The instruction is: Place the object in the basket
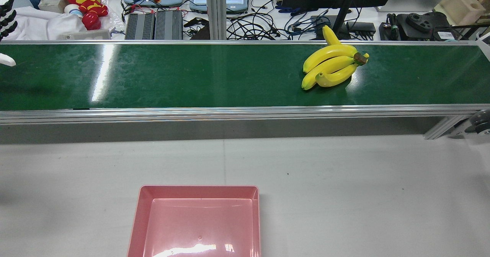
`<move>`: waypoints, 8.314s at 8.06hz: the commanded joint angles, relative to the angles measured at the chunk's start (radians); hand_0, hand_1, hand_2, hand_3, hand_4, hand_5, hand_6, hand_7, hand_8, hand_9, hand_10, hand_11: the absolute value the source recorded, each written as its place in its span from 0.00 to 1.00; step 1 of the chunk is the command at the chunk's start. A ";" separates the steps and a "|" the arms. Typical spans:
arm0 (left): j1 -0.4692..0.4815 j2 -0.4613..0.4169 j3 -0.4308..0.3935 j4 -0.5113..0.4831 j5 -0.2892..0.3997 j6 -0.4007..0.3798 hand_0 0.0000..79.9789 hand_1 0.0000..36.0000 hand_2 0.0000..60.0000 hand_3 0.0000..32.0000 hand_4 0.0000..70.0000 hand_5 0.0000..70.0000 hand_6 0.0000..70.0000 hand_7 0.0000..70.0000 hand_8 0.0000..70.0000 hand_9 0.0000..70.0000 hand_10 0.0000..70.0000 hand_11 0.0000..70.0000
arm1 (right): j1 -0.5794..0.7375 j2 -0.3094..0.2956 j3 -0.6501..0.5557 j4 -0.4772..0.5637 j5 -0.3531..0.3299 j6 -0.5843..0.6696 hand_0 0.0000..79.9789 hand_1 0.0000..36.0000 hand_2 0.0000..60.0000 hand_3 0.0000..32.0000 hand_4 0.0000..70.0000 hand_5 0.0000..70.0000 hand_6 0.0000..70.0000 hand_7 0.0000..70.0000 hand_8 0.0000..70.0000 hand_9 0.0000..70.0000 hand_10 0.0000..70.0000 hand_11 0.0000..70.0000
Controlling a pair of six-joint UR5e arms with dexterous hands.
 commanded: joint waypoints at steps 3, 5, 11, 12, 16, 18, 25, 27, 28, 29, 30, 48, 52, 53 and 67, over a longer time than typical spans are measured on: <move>-0.003 0.000 0.001 0.002 0.001 -0.001 0.77 0.31 0.00 0.03 0.14 0.00 0.00 0.01 0.02 0.06 0.02 0.06 | 0.000 0.000 -0.001 0.000 0.000 0.001 0.00 0.00 0.00 0.00 0.00 0.00 0.00 0.00 0.00 0.00 0.00 0.00; -0.003 0.000 0.001 0.002 0.001 0.001 0.77 0.31 0.00 0.01 0.14 0.00 0.00 0.01 0.02 0.06 0.02 0.06 | 0.000 0.000 0.001 0.000 0.000 0.001 0.00 0.00 0.00 0.00 0.00 0.00 0.00 0.00 0.00 0.00 0.00 0.00; -0.005 0.000 0.001 0.005 0.001 0.001 0.77 0.32 0.00 0.03 0.13 0.00 0.00 0.01 0.02 0.06 0.02 0.06 | 0.000 0.000 0.001 0.000 0.000 0.000 0.00 0.00 0.00 0.00 0.00 0.00 0.00 0.00 0.00 0.00 0.00 0.00; -0.005 0.000 0.000 0.006 0.001 0.004 0.78 0.33 0.00 0.02 0.14 0.00 0.00 0.02 0.03 0.06 0.02 0.06 | 0.000 0.000 0.001 0.000 0.000 0.000 0.00 0.00 0.00 0.00 0.00 0.00 0.00 0.00 0.00 0.00 0.00 0.00; -0.005 0.000 0.000 0.011 0.001 0.060 0.78 0.33 0.00 0.00 0.15 0.00 0.00 0.02 0.03 0.07 0.02 0.06 | 0.000 0.000 -0.001 0.000 0.000 0.000 0.00 0.00 0.00 0.00 0.00 0.00 0.00 0.00 0.00 0.00 0.00 0.00; -0.008 0.000 0.000 0.011 0.001 0.056 0.77 0.32 0.00 0.03 0.15 0.00 0.00 0.02 0.03 0.07 0.02 0.06 | 0.000 0.000 -0.001 0.000 0.000 0.000 0.00 0.00 0.00 0.00 0.00 0.00 0.00 0.00 0.00 0.00 0.00 0.00; -0.018 0.000 -0.002 0.011 0.001 0.057 0.77 0.33 0.00 0.01 0.15 0.00 0.00 0.02 0.03 0.07 0.02 0.06 | 0.000 0.000 0.001 0.000 0.000 0.000 0.00 0.00 0.00 0.00 0.00 0.00 0.00 0.00 0.00 0.00 0.00 0.00; -0.018 0.000 -0.002 0.011 0.001 0.059 0.77 0.32 0.00 0.01 0.15 0.00 0.00 0.02 0.03 0.07 0.02 0.06 | 0.000 0.000 0.001 0.000 0.000 0.001 0.00 0.00 0.00 0.00 0.00 0.00 0.00 0.00 0.00 0.00 0.00 0.00; -0.020 0.000 -0.004 0.011 0.001 0.059 0.77 0.33 0.00 0.03 0.14 0.00 0.00 0.02 0.03 0.07 0.02 0.06 | 0.000 0.000 0.001 0.000 0.000 0.000 0.00 0.00 0.00 0.00 0.00 0.00 0.00 0.00 0.00 0.00 0.00 0.00; -0.021 0.000 -0.005 0.015 0.003 0.059 0.77 0.32 0.00 0.04 0.13 0.00 0.00 0.02 0.03 0.07 0.01 0.05 | 0.000 0.000 0.001 0.000 0.000 0.000 0.00 0.00 0.00 0.00 0.00 0.00 0.00 0.00 0.00 0.00 0.00 0.00; -0.023 0.002 -0.007 0.019 0.003 0.059 0.77 0.32 0.00 0.07 0.12 0.00 0.00 0.01 0.03 0.06 0.01 0.05 | 0.000 0.000 0.001 0.000 0.000 0.000 0.00 0.00 0.00 0.00 0.00 0.00 0.00 0.00 0.00 0.00 0.00 0.00; -0.011 -0.061 -0.187 0.293 0.003 0.272 0.82 0.41 0.00 0.36 0.02 0.00 0.00 0.00 0.02 0.05 0.00 0.03 | 0.000 0.000 0.001 0.000 0.000 0.001 0.00 0.00 0.00 0.00 0.00 0.00 0.00 0.00 0.00 0.00 0.00 0.00; 0.072 -0.213 -0.195 0.494 0.001 0.421 0.82 0.45 0.00 0.36 0.02 0.00 0.00 0.00 0.03 0.06 0.00 0.01 | 0.000 0.000 0.002 0.000 0.000 0.001 0.00 0.00 0.00 0.00 0.00 0.00 0.00 0.00 0.00 0.00 0.00 0.00; 0.080 -0.241 -0.197 0.535 0.003 0.456 0.82 0.45 0.00 0.35 0.01 0.00 0.00 0.00 0.03 0.06 0.00 0.01 | 0.000 0.000 0.002 0.000 0.000 0.001 0.00 0.00 0.00 0.00 0.00 0.00 0.00 0.00 0.00 0.00 0.00 0.00; 0.293 -0.547 -0.191 0.898 -0.128 0.634 0.79 0.49 0.00 0.22 0.03 0.01 0.00 0.00 0.04 0.06 0.00 0.00 | 0.000 0.000 0.002 0.000 0.000 0.001 0.00 0.00 0.00 0.00 0.00 0.00 0.00 0.00 0.00 0.00 0.00 0.00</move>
